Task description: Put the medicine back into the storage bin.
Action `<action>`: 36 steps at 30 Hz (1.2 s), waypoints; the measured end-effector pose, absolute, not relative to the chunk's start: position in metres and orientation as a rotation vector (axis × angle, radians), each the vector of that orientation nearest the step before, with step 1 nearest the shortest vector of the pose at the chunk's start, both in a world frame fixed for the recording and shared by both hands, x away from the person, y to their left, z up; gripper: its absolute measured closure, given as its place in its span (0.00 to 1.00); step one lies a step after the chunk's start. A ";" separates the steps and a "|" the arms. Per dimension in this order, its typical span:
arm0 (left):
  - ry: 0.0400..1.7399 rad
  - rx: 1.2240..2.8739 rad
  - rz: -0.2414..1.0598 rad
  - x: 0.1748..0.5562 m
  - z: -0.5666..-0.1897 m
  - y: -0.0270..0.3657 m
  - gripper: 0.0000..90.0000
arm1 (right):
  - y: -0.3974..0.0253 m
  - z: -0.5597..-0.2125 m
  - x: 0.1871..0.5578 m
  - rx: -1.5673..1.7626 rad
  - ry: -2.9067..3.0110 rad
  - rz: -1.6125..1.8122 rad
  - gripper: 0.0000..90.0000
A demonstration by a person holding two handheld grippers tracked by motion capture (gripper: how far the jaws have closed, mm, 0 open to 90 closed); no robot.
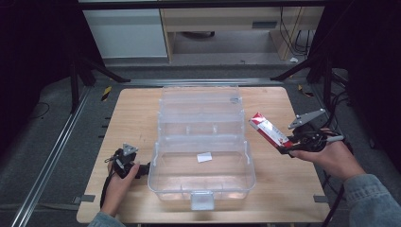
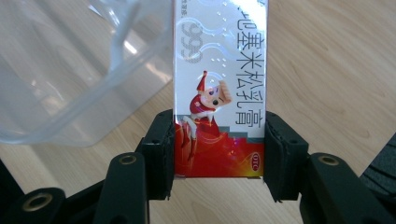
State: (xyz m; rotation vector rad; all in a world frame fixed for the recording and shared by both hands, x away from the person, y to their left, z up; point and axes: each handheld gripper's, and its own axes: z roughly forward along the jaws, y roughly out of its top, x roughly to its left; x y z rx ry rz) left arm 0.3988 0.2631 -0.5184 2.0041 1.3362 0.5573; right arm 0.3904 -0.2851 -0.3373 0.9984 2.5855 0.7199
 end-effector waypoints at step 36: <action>1.334 2.006 0.556 0.397 -0.518 0.263 0.00 | -0.152 -0.308 0.381 0.566 2.731 0.730 0.57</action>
